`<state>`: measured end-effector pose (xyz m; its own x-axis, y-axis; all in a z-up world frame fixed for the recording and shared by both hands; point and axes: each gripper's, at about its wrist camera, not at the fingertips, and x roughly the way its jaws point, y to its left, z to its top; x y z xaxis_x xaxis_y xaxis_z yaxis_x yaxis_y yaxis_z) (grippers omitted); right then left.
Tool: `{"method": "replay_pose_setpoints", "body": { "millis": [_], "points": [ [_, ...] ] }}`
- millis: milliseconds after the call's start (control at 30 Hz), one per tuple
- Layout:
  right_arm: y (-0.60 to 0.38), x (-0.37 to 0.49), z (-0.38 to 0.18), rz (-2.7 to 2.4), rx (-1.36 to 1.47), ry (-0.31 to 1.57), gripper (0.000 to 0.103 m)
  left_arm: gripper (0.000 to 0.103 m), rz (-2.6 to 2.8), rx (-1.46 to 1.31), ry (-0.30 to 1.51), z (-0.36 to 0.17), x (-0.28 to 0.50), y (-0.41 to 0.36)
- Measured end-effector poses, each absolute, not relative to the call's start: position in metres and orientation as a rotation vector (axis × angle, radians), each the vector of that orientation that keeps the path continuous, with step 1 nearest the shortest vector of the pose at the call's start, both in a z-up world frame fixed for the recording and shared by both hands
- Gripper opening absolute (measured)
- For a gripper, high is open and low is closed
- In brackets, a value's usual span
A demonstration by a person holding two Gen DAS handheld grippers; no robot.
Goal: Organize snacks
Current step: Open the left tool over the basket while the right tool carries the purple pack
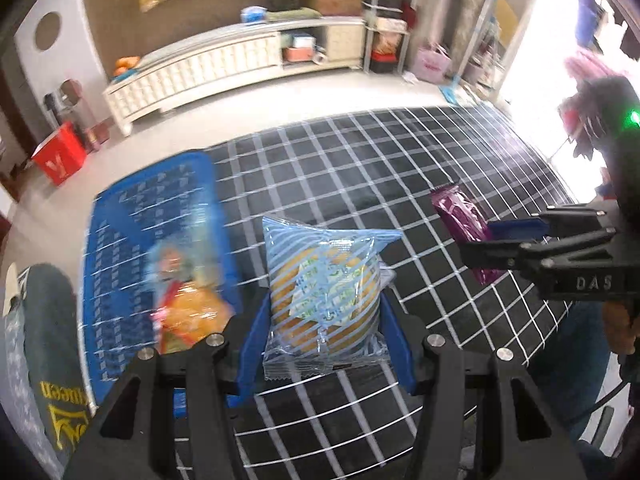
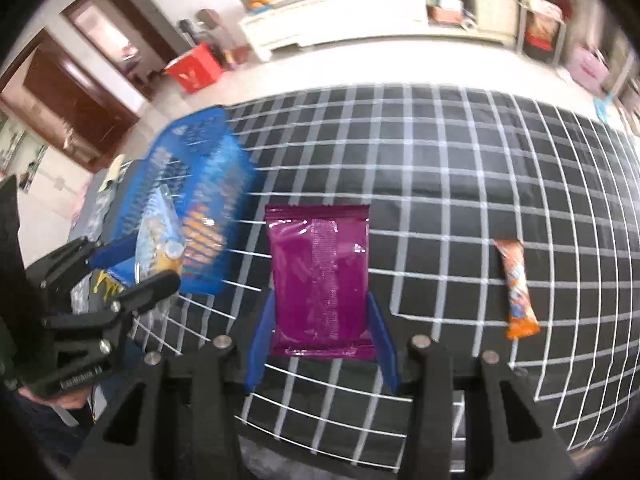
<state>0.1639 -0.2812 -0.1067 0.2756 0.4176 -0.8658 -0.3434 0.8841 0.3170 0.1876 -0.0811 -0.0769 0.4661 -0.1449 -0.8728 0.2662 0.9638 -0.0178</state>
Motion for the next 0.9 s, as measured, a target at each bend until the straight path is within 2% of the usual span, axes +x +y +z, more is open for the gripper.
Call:
{"method": "replay_pose_setpoints", "body": {
  "millis": [433,700,900],
  "points": [
    [-0.174,0.169,-0.090,0.612,-0.097,1.163,0.051,0.051,-0.107,0.038,1.040,-0.063,0.176,0.041],
    [-0.134,0.163,-0.090,0.626,-0.205,1.124,0.051,0.051,-0.095,-0.037,1.061,-0.078,0.181,0.073],
    [-0.115,0.167,-0.100,0.640,-0.214,1.161,0.051,0.052,-0.108,-0.077,1.103,-0.101,0.193,0.080]
  ]
}}
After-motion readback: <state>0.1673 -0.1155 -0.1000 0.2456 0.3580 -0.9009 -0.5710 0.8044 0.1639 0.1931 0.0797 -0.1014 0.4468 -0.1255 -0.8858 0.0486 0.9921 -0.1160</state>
